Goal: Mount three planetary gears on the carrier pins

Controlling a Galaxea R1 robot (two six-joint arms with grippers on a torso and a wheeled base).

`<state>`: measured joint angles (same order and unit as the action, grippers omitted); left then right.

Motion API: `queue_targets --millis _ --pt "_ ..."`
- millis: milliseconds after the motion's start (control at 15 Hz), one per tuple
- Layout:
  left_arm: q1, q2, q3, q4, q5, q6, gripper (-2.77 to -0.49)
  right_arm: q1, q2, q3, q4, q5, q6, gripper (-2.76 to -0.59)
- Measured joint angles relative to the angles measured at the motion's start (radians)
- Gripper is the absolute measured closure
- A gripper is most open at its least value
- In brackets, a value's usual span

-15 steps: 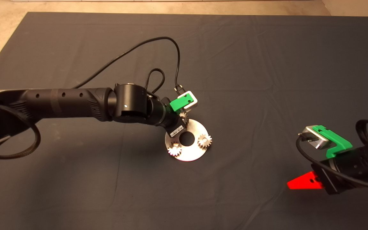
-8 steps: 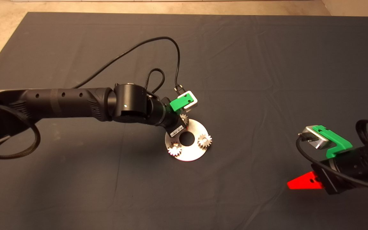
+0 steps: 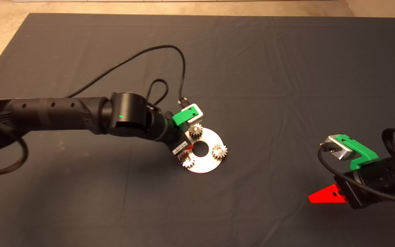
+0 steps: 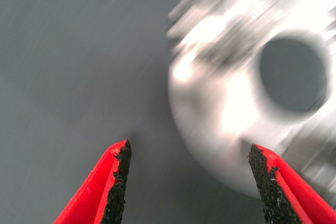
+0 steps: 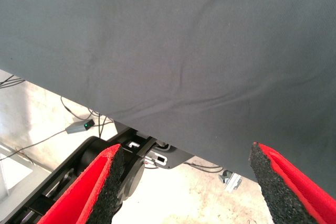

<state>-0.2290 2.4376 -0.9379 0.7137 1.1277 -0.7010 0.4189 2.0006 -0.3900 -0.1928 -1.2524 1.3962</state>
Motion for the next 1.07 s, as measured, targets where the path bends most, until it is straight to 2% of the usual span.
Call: queue_targets --millis 67,133,200,267,333,400,467,533,600,667,733,800,867,933,1067 --pt "-0.015 -0.068 0.043 -0.019 0.013 -0.075 -1.61 0.006 0.002 0.0 -0.004 -0.001 0.0 -1.78" --pt "-0.043 -0.141 0.104 -0.038 0.035 -0.141 -1.63 0.02 0.009 -0.003 -0.013 -0.004 0.0 -1.78" --pt "-0.078 -0.201 0.18 -0.053 0.063 -0.203 -1.63 0.043 0.034 -0.009 -0.025 -0.009 0.0 -1.78" --pt "-0.108 -0.238 0.263 -0.072 0.097 -0.257 -1.63 0.061 0.065 -0.018 -0.038 -0.019 0.0 -1.78" --pt "-0.129 -0.254 0.349 -0.102 0.134 -0.313 -1.63 0.088 0.132 -0.033 -0.06 -0.051 0.0 -1.78" --pt "-0.147 -0.259 0.432 -0.145 0.182 -0.368 -1.63 0.101 0.179 -0.04 -0.069 -0.093 0.0 -1.78" --pt "-0.169 -0.282 0.491 -0.191 0.239 -0.417 -1.63 0.111 0.217 -0.04 -0.071 -0.165 0.005 -1.78" --pt "-0.202 -0.318 0.524 -0.244 0.295 -0.471 -1.63 0.123 0.262 -0.041 -0.073 -0.248 0.018 -1.78" --pt "-0.236 -0.359 0.543 -0.297 0.333 -0.527 -1.63 0.129 0.299 -0.04 -0.073 -0.276 0.034 -1.78" --pt "-0.255 -0.397 0.56 -0.343 0.347 -0.586 -1.63 0.134 0.328 -0.038 -0.076 -0.277 0.048 -1.78" --pt "-0.265 -0.432 0.58 -0.382 0.346 -0.631 -1.63 0.141 0.341 -0.032 -0.079 -0.267 0.059 -1.78" --pt "-0.275 -0.453 0.598 -0.404 0.341 -0.658 -1.63 0.149 0.331 -0.026 -0.081 -0.268 0.069 -1.78" --pt "-0.289 -0.458 0.611 -0.408 0.333 -0.669 -1.63 0.153 0.299 -0.021 -0.082 -0.267 0.071 -1.78" --pt "-0.296 -0.457 0.615 -0.41 0.323 -0.67 -1.63 0.152 0.237 -0.016 -0.083 -0.268 0.071 -1.78" --pt "-0.296 -0.458 0.615 -0.411 0.321 -0.671 -1.63 0.152 0.077 -0.012 -0.085 -0.277 0.06 -1.78"
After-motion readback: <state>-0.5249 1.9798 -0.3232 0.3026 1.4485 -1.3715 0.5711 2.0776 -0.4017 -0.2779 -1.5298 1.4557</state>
